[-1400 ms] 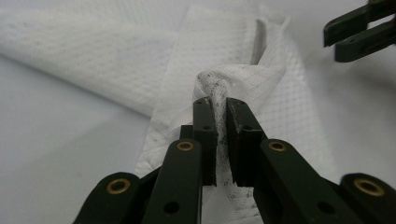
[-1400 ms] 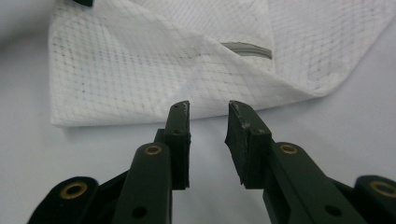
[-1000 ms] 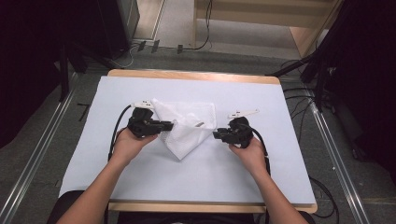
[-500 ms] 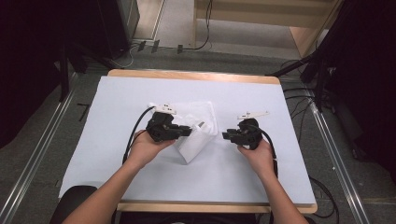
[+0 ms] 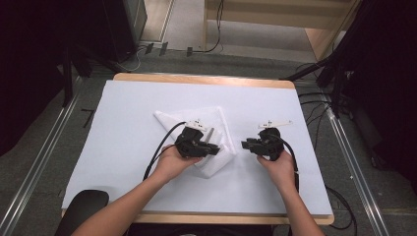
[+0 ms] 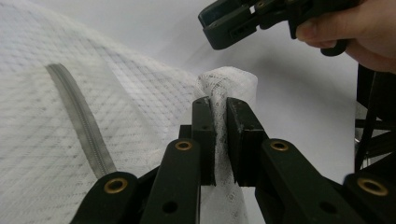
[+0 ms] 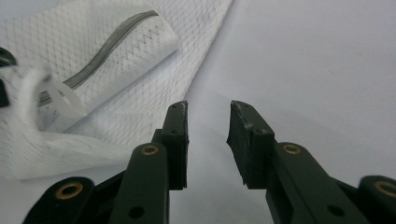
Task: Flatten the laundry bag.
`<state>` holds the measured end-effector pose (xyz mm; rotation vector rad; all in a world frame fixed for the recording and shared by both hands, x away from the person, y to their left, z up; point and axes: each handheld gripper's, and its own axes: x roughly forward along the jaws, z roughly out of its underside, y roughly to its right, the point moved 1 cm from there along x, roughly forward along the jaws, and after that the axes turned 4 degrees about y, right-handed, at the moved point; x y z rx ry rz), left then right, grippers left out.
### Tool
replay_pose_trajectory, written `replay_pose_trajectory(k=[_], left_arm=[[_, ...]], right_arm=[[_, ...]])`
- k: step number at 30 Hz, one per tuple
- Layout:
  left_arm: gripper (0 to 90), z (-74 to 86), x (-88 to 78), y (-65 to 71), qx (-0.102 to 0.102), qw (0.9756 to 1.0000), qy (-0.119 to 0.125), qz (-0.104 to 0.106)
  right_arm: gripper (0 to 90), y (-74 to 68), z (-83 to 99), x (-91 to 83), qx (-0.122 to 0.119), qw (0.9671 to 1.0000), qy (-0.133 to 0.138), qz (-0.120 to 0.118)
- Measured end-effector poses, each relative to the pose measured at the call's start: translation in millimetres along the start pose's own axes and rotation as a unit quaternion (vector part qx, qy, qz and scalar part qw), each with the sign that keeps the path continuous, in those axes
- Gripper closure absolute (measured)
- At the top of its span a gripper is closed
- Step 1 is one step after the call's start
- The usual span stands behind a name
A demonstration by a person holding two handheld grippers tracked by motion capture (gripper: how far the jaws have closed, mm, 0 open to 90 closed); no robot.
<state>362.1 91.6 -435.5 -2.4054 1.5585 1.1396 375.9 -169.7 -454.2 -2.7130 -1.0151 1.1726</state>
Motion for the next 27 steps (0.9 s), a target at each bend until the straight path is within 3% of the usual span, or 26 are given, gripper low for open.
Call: replay_pose_trajectory(k=[6,9,12,18,20,27], left_arm=[[81.2,4.3,5.9,-1.8,-0.001,0.9999,-0.014,0.002],[78.3,4.1,4.0,-1.6,0.000,0.9999,-0.014,0.006],[71.2,3.2,1.3,-0.2,0.003,0.9998,-0.015,0.010],[60.2,-1.8,-8.3,1.9,0.006,0.9998,-0.009,0.016],[57.9,-3.7,-13.2,1.5,0.007,0.9998,-0.010,0.014],[52.7,-12.6,-38.5,-5.5,0.006,0.9999,0.010,0.003]], right_arm=[[73.2,-3.3,-1.0,1.1,-0.002,1.0000,0.001,-0.005],[82.9,-11.4,-5.0,1.1,-0.004,0.9996,0.006,-0.027],[85.4,-19.1,-7.0,2.4,-0.011,0.9991,0.007,-0.041],[87.9,-30.2,-5.6,13.6,-0.022,0.9966,-0.016,-0.077],[87.9,-35.2,-3.7,19.1,-0.033,0.9959,-0.030,-0.079],[87.8,-37.5,-3.0,20.1,-0.035,0.9953,-0.032,-0.084]])
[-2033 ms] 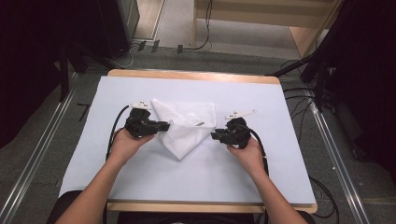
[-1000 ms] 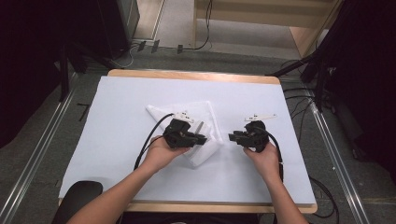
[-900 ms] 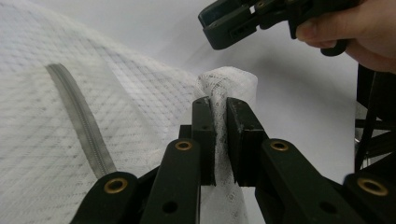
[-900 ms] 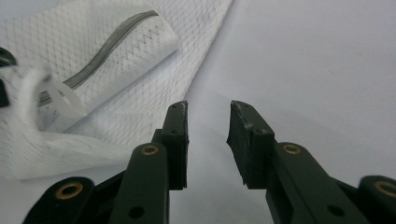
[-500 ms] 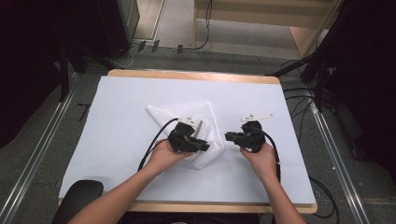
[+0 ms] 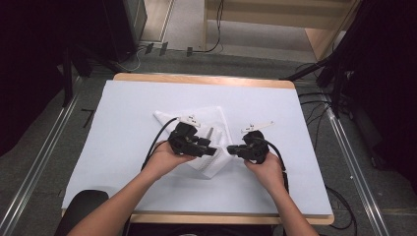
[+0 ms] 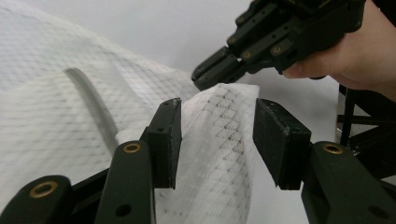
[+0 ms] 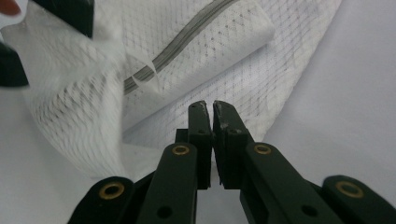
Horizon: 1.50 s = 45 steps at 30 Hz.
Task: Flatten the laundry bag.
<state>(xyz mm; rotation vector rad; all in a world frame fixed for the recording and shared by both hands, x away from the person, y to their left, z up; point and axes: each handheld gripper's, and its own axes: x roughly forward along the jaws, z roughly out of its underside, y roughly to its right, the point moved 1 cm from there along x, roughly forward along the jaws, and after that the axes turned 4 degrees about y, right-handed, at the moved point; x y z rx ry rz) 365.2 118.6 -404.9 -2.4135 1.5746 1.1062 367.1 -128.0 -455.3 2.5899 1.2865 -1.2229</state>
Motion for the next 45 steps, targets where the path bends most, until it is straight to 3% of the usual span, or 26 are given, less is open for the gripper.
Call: replay_pose_trajectory(k=[7,14,23,32,35,38,42,45], left_arm=[[51.3,-0.8,-23.9,-18.9,-0.022,0.9991,0.025,-0.026],[50.4,5.2,-34.9,-40.3,-0.024,0.9969,0.021,-0.071],[48.5,14.7,-29.2,-69.2,-0.062,0.9940,0.007,-0.090],[49.7,21.0,-8.8,-82.7,-0.084,0.9928,-0.021,-0.083],[56.3,22.4,-3.2,-84.2,-0.104,0.9917,-0.024,-0.072],[68.9,23.9,1.4,-82.6,-0.095,0.9928,-0.029,-0.068],[82.3,24.7,2.6,-77.5,-0.066,0.9952,-0.030,-0.066],[90.0,25.2,2.4,-74.0,-0.060,0.9960,-0.021,-0.063]], right_arm=[[87.8,-5.4,9.7,-4.2,0.001,1.0000,-0.008,0.000],[87.0,-10.1,13.4,-12.2,-0.008,1.0000,-0.005,-0.003],[86.9,-11.9,20.8,-17.0,-0.004,0.9999,-0.010,-0.004],[85.6,-9.2,17.3,-10.0,-0.006,0.9999,-0.011,-0.004],[84.3,-9.2,14.7,-8.2,-0.011,0.9999,-0.009,-0.003],[82.6,-7.9,11.3,-6.7,-0.018,0.9998,-0.005,-0.001],[78.8,-1.4,9.8,-5.1,-0.019,0.9998,0.003,0.006],[77.4,9.0,9.6,-4.0,-0.005,0.9999,0.005,0.015]])
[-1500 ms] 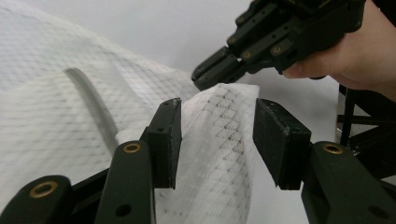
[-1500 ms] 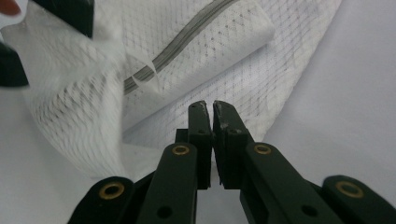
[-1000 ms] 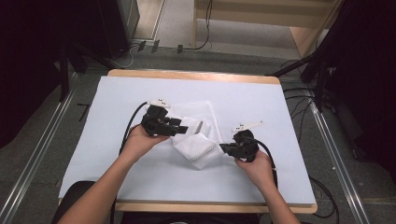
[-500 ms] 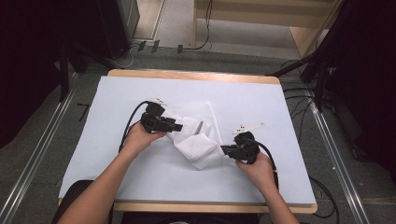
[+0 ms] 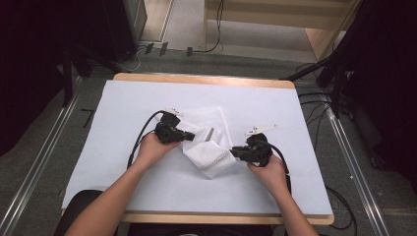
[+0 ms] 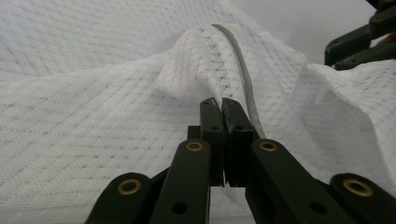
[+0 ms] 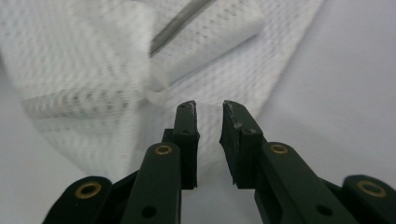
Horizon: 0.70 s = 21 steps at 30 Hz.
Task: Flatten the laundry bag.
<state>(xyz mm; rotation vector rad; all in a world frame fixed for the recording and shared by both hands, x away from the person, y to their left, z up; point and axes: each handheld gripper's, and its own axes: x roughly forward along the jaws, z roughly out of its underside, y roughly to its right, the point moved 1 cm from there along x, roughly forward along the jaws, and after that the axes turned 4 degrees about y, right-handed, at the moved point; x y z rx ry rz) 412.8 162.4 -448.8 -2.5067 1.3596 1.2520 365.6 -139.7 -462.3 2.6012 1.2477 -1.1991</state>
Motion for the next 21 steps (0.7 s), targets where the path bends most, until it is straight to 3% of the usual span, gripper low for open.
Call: replay_pose_trajectory(k=[5,10,15,21], left_arm=[[90.0,-1.5,-9.3,6.8,0.007,0.9999,0.008,-0.001],[90.0,-1.3,-26.1,15.4,0.015,0.9997,0.021,-0.001],[90.0,3.1,-37.4,18.9,0.009,0.9994,0.032,-0.001],[90.0,7.5,-43.2,23.7,0.010,0.9994,0.034,0.000]], right_arm=[[74.9,9.6,-5.9,1.8,0.003,0.9999,0.012,0.010],[73.6,13.7,-13.8,12.2,-0.008,0.9997,0.002,0.021],[71.6,16.0,-25.8,19.2,-0.018,0.9993,0.006,0.032],[70.3,28.9,-47.1,31.1,-0.016,0.9986,0.012,0.048]])
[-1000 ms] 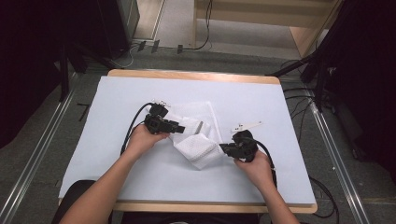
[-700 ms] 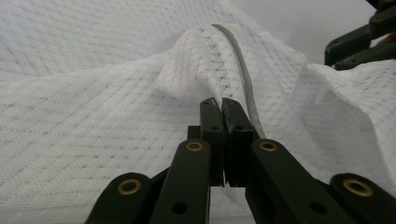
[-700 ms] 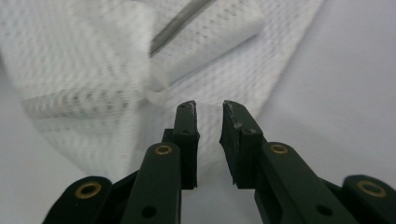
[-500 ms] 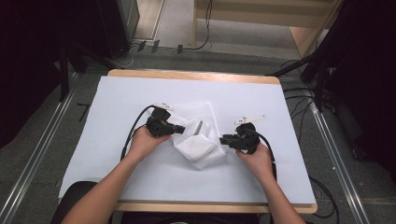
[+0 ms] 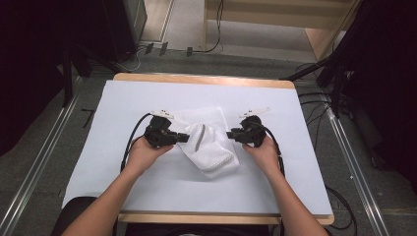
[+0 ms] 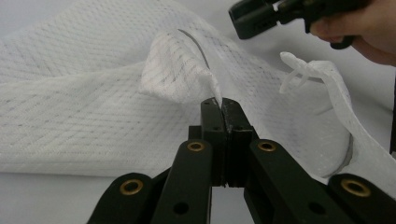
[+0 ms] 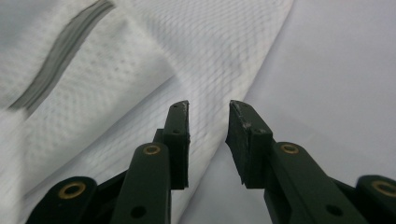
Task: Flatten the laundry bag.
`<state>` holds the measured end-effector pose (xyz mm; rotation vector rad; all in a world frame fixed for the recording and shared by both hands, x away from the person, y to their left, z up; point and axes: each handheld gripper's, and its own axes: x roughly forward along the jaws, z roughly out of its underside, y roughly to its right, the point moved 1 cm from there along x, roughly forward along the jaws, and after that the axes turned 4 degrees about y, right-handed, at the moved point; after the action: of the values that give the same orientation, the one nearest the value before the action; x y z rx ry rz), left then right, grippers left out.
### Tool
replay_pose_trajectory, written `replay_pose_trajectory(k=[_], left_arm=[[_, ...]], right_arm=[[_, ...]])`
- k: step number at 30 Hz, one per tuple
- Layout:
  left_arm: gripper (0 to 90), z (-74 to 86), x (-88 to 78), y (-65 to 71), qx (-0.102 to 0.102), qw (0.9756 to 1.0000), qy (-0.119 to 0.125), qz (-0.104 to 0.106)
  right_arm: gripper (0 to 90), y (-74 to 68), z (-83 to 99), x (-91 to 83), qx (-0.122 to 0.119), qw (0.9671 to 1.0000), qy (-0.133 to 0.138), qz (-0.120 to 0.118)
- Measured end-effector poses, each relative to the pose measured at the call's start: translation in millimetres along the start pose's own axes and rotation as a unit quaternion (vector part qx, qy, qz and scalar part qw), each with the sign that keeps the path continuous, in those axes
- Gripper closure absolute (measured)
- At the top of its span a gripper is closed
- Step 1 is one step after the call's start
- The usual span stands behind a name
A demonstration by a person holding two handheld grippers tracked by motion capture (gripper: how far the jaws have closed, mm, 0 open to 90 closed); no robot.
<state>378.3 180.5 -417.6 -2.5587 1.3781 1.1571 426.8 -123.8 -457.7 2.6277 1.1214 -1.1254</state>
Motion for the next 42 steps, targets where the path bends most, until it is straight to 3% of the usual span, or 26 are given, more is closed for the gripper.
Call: replay_pose_trajectory(k=[2,4,7,16,25,33,36,42], left_arm=[[90.0,1.4,-2.1,0.9,0.001,1.0000,-0.002,-0.004],[90.0,3.1,-3.6,1.1,-0.001,1.0000,-0.001,-0.005],[90.0,5.4,-5.0,1.3,-0.002,1.0000,-0.001,-0.007],[90.0,12.3,-12.8,2.3,-0.006,0.9998,0.004,-0.016],[90.0,18.5,-21.4,0.0,-0.015,0.9995,0.012,-0.024],[90.0,22.2,-24.4,0.9,-0.015,0.9993,0.015,-0.029],[90.0,21.9,-25.9,0.2,-0.017,0.9992,0.017,-0.031],[90.0,20.3,-31.4,-3.1,-0.020,0.9986,0.027,-0.040]], right_arm=[[67.7,5.0,-6.3,5.0,0.002,1.0000,0.004,0.004],[59.6,10.0,-11.5,11.8,0.012,0.9999,0.001,0.005],[54.2,15.8,-15.6,21.5,0.019,0.9997,-0.013,0.010],[53.7,13.6,-16.9,41.4,0.002,0.9996,-0.014,0.024],[63.7,4.0,-22.0,50.0,-0.003,0.9998,-0.016,0.015],[88.5,8.5,-22.7,49.9,-0.011,0.9992,-0.019,0.033],[90.0,8.8,-24.5,48.9,-0.004,0.9992,-0.029,0.028],[90.0,15.8,-25.9,39.6,0.006,0.9992,-0.021,0.032]])
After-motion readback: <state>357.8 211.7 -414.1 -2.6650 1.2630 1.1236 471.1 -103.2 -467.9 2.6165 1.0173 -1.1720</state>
